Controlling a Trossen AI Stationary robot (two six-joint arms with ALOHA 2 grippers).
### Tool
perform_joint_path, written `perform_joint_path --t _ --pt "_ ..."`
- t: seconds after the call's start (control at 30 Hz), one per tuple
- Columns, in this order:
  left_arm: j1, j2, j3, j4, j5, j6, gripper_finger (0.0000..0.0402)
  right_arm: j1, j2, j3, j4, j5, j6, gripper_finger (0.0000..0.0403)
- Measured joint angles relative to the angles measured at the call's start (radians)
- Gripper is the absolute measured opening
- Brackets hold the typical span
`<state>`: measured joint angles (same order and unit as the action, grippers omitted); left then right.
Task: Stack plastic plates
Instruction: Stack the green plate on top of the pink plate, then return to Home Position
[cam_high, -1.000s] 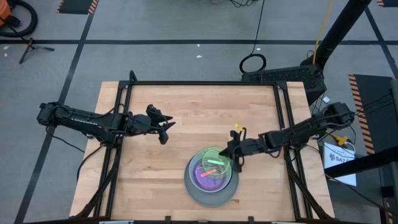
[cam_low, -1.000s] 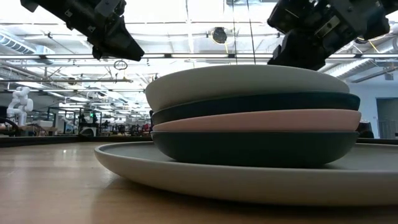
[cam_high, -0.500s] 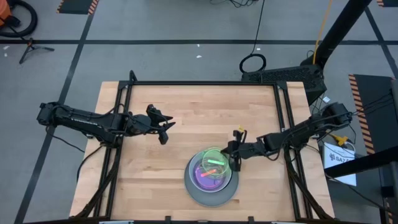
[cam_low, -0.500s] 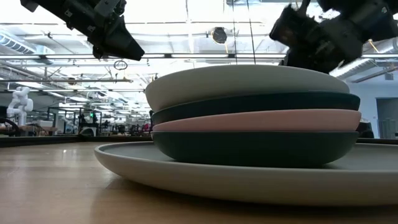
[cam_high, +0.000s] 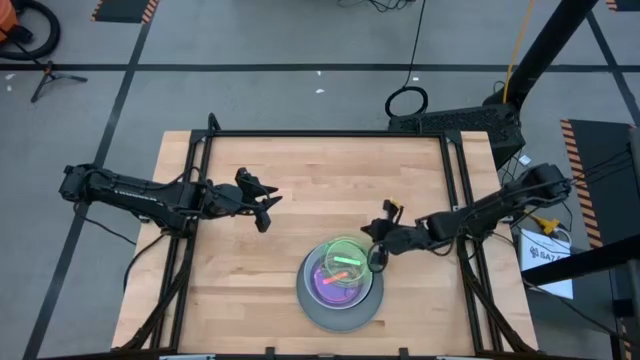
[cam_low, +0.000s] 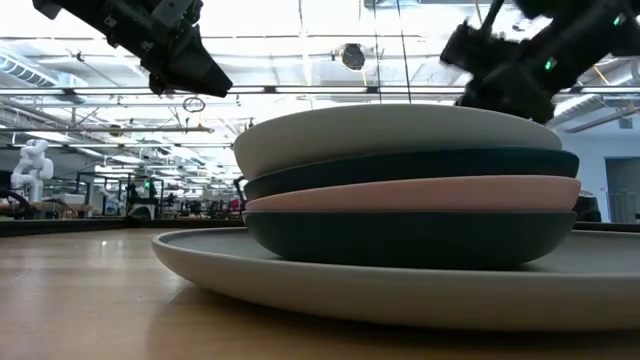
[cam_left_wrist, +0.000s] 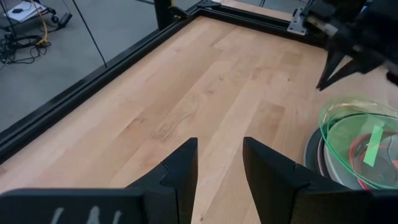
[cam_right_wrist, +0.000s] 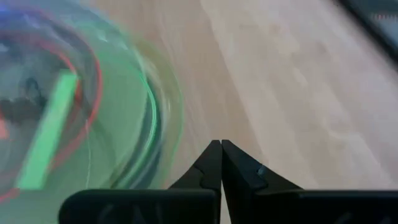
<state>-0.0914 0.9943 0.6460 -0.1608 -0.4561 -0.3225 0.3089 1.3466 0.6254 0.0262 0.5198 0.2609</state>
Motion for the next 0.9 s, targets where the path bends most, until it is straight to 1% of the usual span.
perform_joint_path --t 0.03,0.07,0.17,0.23,0.33,0.47,0.57,0.6,0.7,0.77,0.9 --pt "0.000 0.000 0.000 0.000 0.000 0.002 0.0132 -0.002 0.016 0.000 0.002 -0.011 0.012 0.0000" --pt "0.000 0.000 0.000 0.000 0.000 0.003 0.0132 -0.003 0.030 -0.001 0.010 -0.045 0.014 0.0000" --pt "0.000 0.000 0.000 0.000 0.000 0.003 0.0132 0.002 0.054 -0.001 0.124 -0.167 -0.004 0.0000" --pt "0.000 0.000 0.000 0.000 0.000 0.003 0.0132 0.009 0.056 0.000 0.167 -0.206 -0.019 0.0000" --pt "0.000 0.000 0.000 0.000 0.000 0.006 0.0132 0.014 0.031 0.000 0.170 -0.192 -0.058 0.0000" --pt "-0.003 0.000 0.000 0.000 0.000 0.006 0.0132 0.013 -0.025 0.000 0.103 -0.101 -0.095 0.0000" --pt "-0.025 0.000 0.000 -0.006 0.000 0.054 0.0132 0.005 -0.070 -0.001 0.100 -0.108 -0.195 0.0000" --pt "-0.037 -0.002 0.000 -0.008 0.000 0.088 0.0132 -0.005 -0.086 -0.001 0.111 -0.126 -0.229 0.0000" --pt "-0.074 -0.011 0.000 -0.010 0.000 0.181 0.0132 -0.055 -0.125 -0.001 0.142 -0.232 -0.325 0.0000" --pt "-0.097 -0.025 0.000 -0.028 0.000 0.223 0.0132 -0.092 -0.151 -0.001 0.157 -0.286 -0.377 0.0000" --pt "-0.125 -0.080 0.000 -0.089 0.002 0.273 0.0132 -0.162 -0.206 -0.009 0.159 -0.328 -0.454 0.0000"
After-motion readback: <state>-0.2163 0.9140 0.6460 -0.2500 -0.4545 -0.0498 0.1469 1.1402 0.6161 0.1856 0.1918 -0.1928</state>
